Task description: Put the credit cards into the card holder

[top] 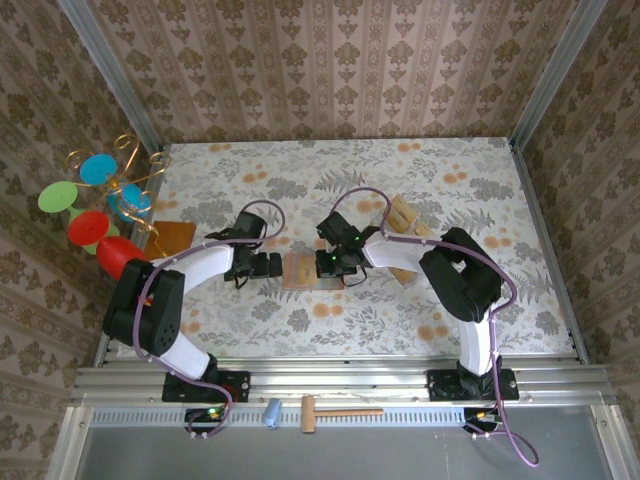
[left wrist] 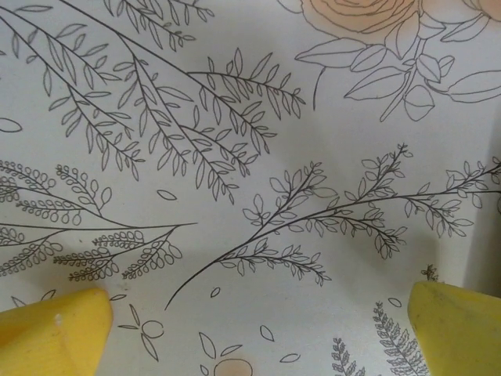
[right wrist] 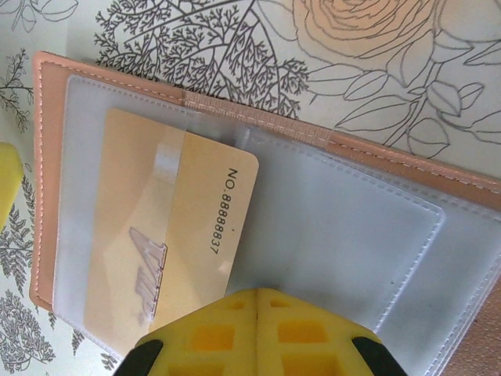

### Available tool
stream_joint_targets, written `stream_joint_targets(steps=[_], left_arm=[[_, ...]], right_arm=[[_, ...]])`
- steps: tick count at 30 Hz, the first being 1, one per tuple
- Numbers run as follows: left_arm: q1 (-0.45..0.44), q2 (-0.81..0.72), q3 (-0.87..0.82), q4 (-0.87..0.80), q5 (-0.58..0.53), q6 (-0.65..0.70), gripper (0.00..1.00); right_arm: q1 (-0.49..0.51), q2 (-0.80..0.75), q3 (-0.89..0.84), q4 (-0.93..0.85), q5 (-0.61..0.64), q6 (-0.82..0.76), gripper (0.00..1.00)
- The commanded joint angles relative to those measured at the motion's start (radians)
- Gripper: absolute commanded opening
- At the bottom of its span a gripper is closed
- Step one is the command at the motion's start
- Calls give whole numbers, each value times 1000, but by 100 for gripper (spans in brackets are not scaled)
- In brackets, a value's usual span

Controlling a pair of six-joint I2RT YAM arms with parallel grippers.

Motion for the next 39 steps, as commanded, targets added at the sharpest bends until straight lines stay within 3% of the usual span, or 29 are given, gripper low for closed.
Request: stream_joint_targets(steps=[1, 27, 39], left_arm=[[-18, 25, 23, -22, 6, -4, 98], [-79, 19, 12, 9, 14, -24, 98], [-6, -76, 23, -37, 7, -9, 99]], right_arm=[[17, 16, 34, -55, 22, -22, 0], [60, 83, 146, -109, 13, -24, 0], [1, -24, 22, -102, 49, -48, 0]])
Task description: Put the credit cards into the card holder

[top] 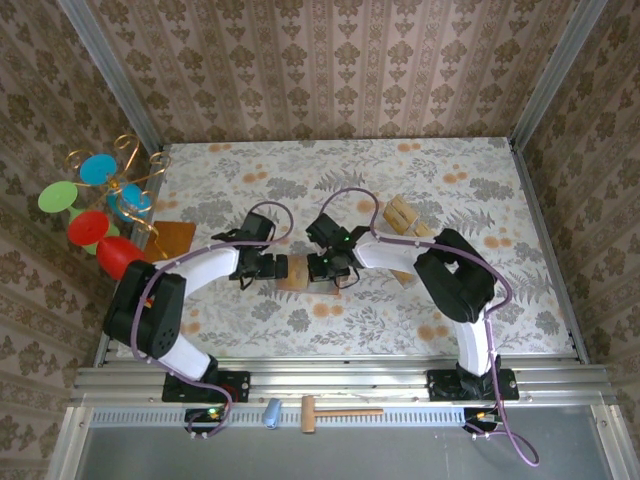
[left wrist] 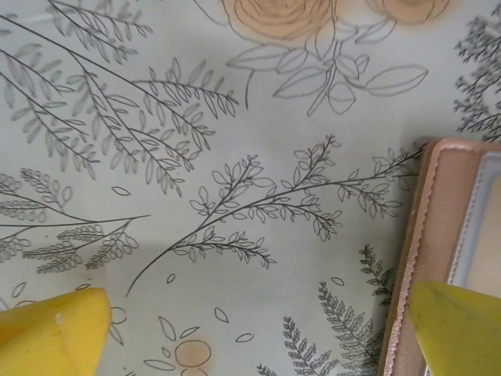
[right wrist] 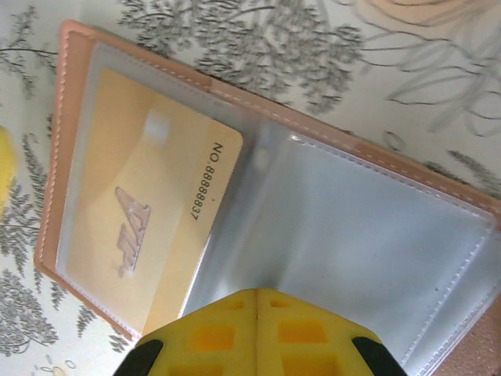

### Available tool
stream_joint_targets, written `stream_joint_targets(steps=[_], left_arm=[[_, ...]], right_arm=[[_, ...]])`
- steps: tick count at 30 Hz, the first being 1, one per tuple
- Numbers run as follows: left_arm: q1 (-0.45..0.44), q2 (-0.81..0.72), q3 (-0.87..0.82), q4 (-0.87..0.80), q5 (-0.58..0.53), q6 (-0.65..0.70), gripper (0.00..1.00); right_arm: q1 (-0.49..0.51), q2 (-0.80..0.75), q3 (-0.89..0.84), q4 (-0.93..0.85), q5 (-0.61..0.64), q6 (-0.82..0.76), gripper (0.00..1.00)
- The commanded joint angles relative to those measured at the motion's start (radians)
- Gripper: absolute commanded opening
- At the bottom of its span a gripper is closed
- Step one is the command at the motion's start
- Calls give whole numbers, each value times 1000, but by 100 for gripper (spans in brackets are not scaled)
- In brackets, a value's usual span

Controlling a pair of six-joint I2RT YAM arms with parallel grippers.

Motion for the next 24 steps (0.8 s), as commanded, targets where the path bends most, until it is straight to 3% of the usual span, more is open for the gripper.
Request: stream_joint_targets(steps=[1, 15, 24], left_arm=[[25, -30, 14, -29, 12, -4, 99], [27, 12, -4, 2, 39, -3, 99], [-2, 36, 0, 24, 49, 6, 99]], right_arm=[[-25, -38, -29, -24, 24, -24, 0], [-50, -97, 20, -68, -7, -72, 0], [-19, -53, 41, -47, -28, -45, 0]])
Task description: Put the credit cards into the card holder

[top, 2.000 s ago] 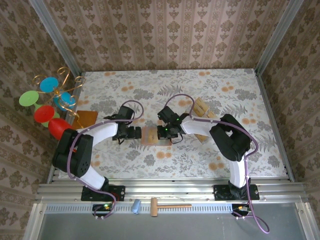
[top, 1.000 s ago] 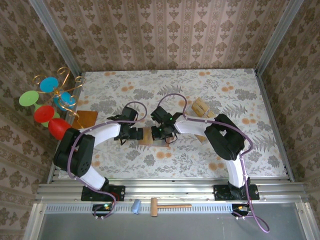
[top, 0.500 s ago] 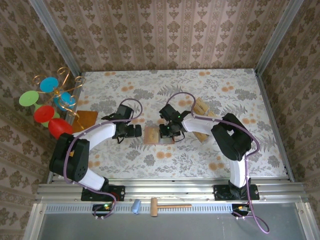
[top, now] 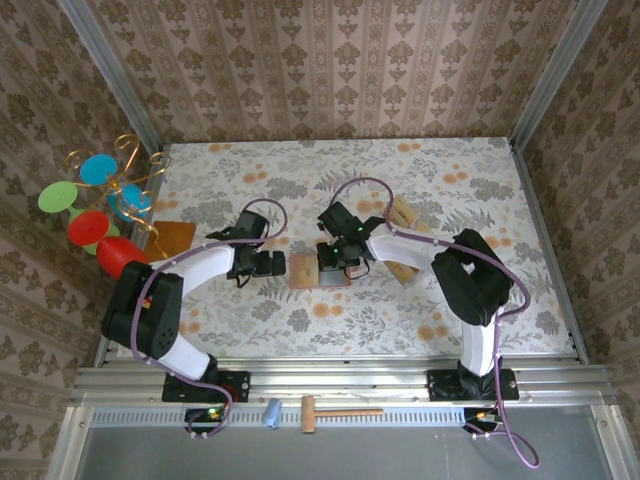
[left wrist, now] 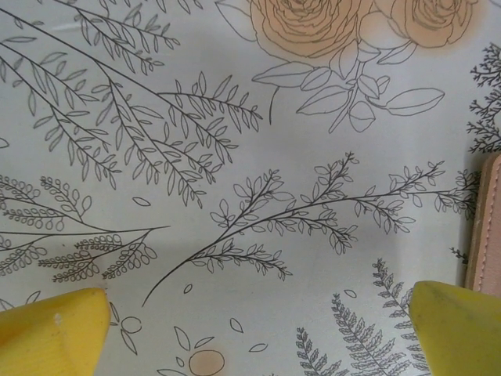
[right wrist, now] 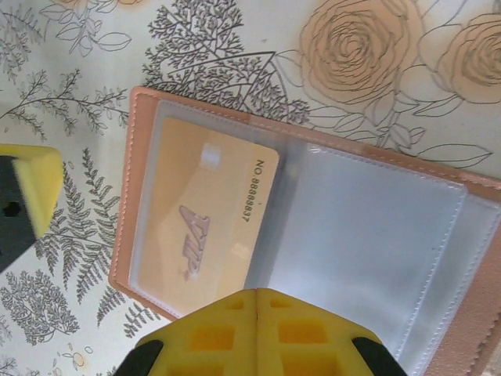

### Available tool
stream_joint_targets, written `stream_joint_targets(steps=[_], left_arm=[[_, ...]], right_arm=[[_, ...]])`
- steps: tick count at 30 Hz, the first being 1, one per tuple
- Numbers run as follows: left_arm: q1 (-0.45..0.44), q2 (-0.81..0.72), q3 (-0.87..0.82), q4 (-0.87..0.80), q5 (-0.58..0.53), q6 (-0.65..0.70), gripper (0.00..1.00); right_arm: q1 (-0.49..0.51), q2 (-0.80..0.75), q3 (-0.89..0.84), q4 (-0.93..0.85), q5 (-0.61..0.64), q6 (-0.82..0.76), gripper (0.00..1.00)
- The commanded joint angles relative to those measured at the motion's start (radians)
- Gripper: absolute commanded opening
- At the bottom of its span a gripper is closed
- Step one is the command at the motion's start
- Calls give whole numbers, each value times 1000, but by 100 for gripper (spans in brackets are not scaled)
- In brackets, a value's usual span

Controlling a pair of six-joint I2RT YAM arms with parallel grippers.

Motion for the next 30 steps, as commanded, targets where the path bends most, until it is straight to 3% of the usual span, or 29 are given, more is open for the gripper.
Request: stream_joint_targets(steps=[1, 8, 30], left_arm=[[-16, 14, 3, 12, 14, 7, 99], [-60, 41, 41, 23, -3, 18, 99], [-46, 155, 116, 68, -18, 43, 99]], right_arm=[[16, 18, 29, -14, -21, 6, 0], [22, 44, 28, -2, -19, 13, 0], [23, 68, 9, 22, -29, 27, 0]])
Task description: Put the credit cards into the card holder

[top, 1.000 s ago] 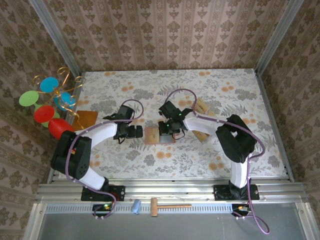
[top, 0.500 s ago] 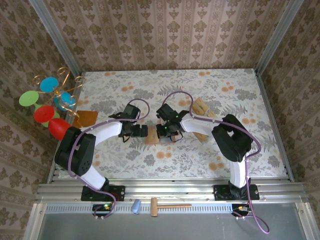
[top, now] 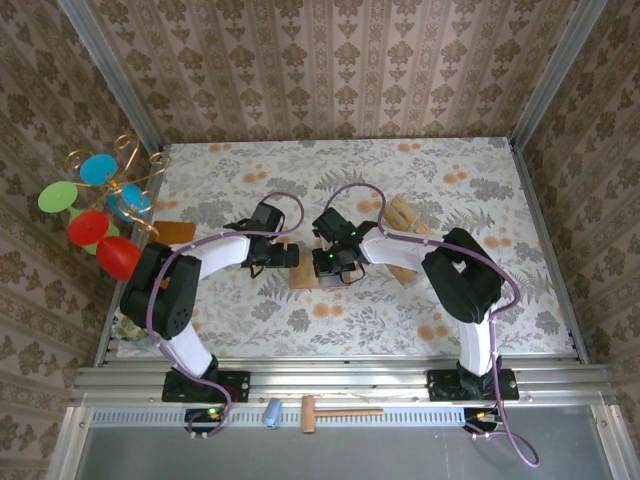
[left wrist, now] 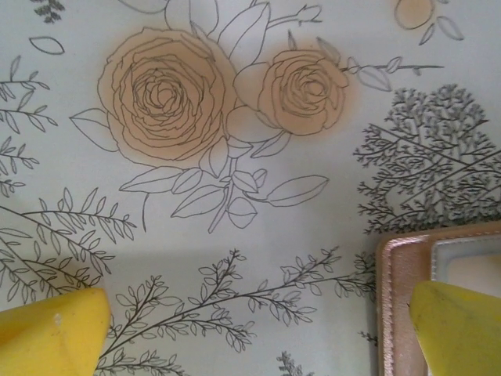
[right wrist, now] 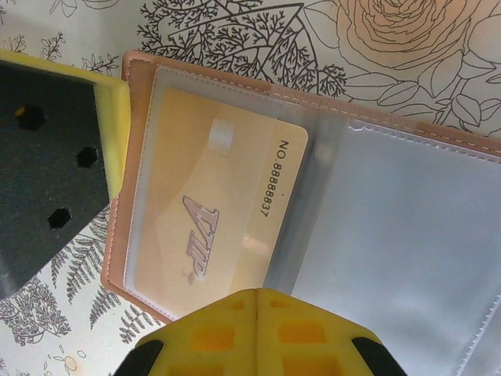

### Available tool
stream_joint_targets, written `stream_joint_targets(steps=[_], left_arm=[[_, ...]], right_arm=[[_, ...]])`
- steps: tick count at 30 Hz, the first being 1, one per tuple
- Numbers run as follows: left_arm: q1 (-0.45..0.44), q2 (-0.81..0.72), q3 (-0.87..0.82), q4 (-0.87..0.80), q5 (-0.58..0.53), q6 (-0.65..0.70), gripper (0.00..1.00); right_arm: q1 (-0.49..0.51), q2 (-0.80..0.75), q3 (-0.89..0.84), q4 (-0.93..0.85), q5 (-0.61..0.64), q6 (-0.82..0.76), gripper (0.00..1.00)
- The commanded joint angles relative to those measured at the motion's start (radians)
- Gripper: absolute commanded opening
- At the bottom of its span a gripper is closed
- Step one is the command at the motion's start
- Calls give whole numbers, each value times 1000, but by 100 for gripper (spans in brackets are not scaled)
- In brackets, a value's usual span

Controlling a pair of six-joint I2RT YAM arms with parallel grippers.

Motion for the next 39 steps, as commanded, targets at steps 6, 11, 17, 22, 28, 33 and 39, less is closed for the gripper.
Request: stream_joint_targets(steps=[6, 11, 17, 22, 28, 33, 39], left_arm=[[12, 10, -14, 10, -9, 7, 99], [13, 10, -27, 18, -8, 3, 99], [13, 14, -38, 29, -1, -2, 99], [12, 16, -46, 36, 5, -7, 99], [11, 12, -53, 43, 11, -9, 98], [11, 10, -52, 43, 14, -11, 98], [18, -13, -24, 16, 21, -5, 99]], right_arm=[[4, 31, 3, 13, -18, 14, 0], [5, 45, 6, 18, -25, 18, 0], [5, 59, 14, 32, -45, 30, 0], [4, 66, 20, 40, -57, 39, 0], [4, 77, 29, 54, -75, 52, 0], [5, 80, 31, 63, -84, 59, 0], [0, 51, 17, 55, -71, 54, 0]])
